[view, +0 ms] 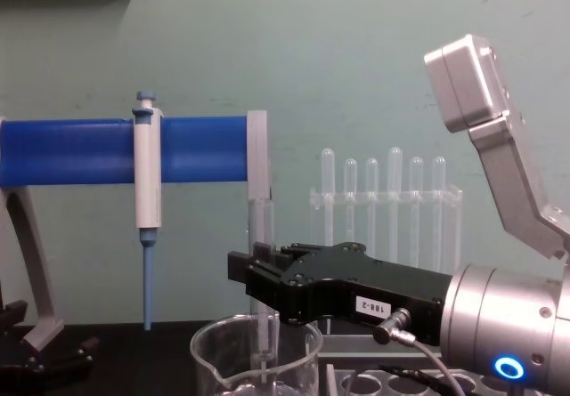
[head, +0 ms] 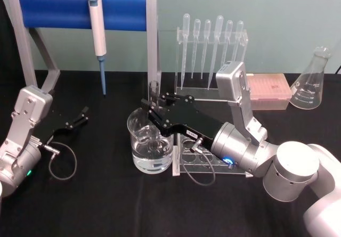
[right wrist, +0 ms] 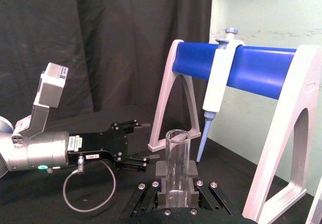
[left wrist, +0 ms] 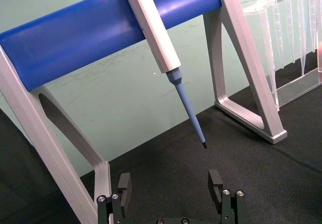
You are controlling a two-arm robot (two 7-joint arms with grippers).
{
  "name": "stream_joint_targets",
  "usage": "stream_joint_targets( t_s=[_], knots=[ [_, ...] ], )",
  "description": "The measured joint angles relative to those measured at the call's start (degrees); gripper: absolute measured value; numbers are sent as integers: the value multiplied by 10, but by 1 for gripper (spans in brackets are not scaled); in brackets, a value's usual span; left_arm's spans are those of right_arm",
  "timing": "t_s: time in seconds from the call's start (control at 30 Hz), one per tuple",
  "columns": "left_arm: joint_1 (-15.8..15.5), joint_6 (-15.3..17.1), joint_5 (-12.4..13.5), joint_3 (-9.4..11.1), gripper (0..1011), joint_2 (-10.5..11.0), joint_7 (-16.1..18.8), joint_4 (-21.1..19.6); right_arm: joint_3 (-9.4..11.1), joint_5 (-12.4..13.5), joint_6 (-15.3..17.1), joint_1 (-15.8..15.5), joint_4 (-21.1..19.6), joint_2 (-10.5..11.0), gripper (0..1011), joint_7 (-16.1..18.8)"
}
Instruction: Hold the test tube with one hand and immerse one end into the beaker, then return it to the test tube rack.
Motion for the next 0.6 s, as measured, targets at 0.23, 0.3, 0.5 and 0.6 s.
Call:
stream_joint_targets(
  t_s=[0.23, 0.3, 0.5, 0.6],
  knots=[
    [0, 0, 0, 0, 1000, 0, 0, 0, 0, 0, 0, 0, 0, 0, 238, 0],
    [0, 0, 0, 0, 1000, 0, 0, 0, 0, 0, 0, 0, 0, 0, 238, 0],
    [0, 0, 0, 0, 1000, 0, 0, 0, 0, 0, 0, 0, 0, 0, 238, 0],
    [0, 0, 0, 0, 1000, 0, 0, 0, 0, 0, 0, 0, 0, 0, 238, 0]
  ],
)
